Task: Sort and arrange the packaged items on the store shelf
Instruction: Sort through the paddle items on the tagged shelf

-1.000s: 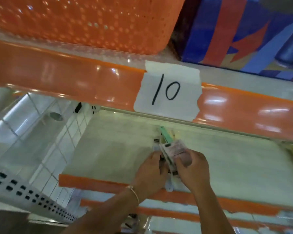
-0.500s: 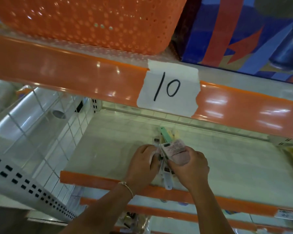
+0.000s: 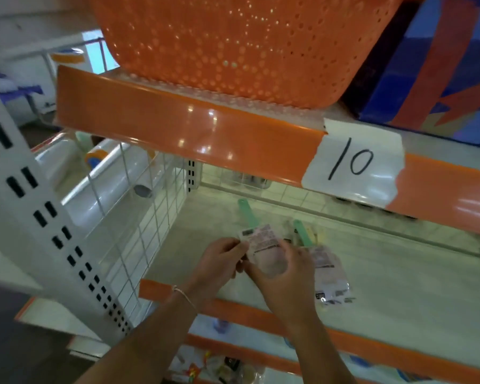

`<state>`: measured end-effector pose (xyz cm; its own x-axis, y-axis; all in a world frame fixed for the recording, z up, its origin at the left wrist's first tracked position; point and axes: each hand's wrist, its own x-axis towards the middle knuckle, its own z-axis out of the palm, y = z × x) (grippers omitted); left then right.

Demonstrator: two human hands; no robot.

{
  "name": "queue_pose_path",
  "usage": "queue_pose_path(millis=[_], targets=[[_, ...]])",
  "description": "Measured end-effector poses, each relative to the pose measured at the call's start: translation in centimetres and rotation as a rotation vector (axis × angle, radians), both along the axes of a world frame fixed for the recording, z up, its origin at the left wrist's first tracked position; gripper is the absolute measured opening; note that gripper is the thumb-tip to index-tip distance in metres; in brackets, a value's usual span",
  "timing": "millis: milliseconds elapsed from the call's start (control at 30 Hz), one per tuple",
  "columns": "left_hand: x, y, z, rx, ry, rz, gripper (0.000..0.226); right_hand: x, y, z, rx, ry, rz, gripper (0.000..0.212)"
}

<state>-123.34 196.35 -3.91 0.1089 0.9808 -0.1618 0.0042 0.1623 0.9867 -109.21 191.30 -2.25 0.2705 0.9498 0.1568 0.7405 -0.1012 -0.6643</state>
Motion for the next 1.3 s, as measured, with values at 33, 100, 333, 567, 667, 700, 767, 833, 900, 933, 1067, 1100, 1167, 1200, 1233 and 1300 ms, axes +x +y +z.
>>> queue_pose_path(millis=[33,100,333,567,667,700,767,833,900,933,1067,1100,1167,1200,1233,1300], targets=[[-0.8,0.0,0.0,-0.008,0.020,0.021,0.032,-0.7,0.0,-0.1,-0.032,0.039,0.015,0.099],[-2.2,-0.1,0.1,-0.035,0.083,0.071,0.033,-1.7,0.2,-0.6,-0.087,0.122,0.047,0.086],[-5.8,-0.2,0.7,-0.105,0.376,0.206,0.030,-3.5,1.9,-0.9,-0.247,0.442,0.070,0.040],[-6.8,-0.4,1.0,-0.099,0.421,0.120,0.032,-3.4,3.9,-0.3,-0.557,0.892,0.091,0.015],[-6.8,-0.5,1.0,-0.060,0.401,0.118,0.036,-3.1,4.2,-0.5,-0.524,0.863,0.100,0.012],[-6.8,-0.6,1.0,-0.031,0.385,0.127,0.035,-2.9,4.4,-0.6,-0.500,0.848,0.100,0.012],[-6.8,-0.8,1.0,0.003,0.301,0.163,0.031,-2.6,4.7,-0.8,-0.447,0.835,0.112,0.014],[-6.9,-1.0,0.9,0.011,0.225,0.186,0.030,-2.5,4.8,-1.1,-0.396,0.860,0.127,0.017],[-7.2,-0.9,0.2,0.032,0.283,0.226,0.031,-2.5,4.7,-1.2,-0.344,0.899,0.109,0.018],[-7.3,-0.7,-0.2,0.015,0.306,0.253,0.033,-2.5,4.7,-1.2,-0.311,0.908,0.097,0.018],[-7.7,-0.2,-0.2,-0.300,-0.095,0.197,0.047,-2.8,4.6,-1.5,-0.167,0.864,0.090,0.025],[-7.7,-0.1,0.3,-0.376,-0.244,0.175,0.049,-2.8,4.5,-1.7,-0.132,0.835,0.111,0.028],[-7.4,-0.1,1.1,-0.427,-0.426,0.141,0.045,-2.7,4.4,-2.1,-0.078,0.741,0.197,0.041],[-7.2,-0.1,1.4,-0.418,-0.450,0.127,0.039,-2.5,4.4,-2.3,-0.062,0.687,0.232,0.049],[-6.9,-0.1,1.5,-0.401,-0.441,0.117,0.032,-2.4,4.4,-2.6,-0.047,0.628,0.258,0.055],[-6.6,0.0,1.1,-0.362,-0.342,0.111,0.019,-2.1,4.6,-2.9,-0.040,0.536,0.295,0.057]])
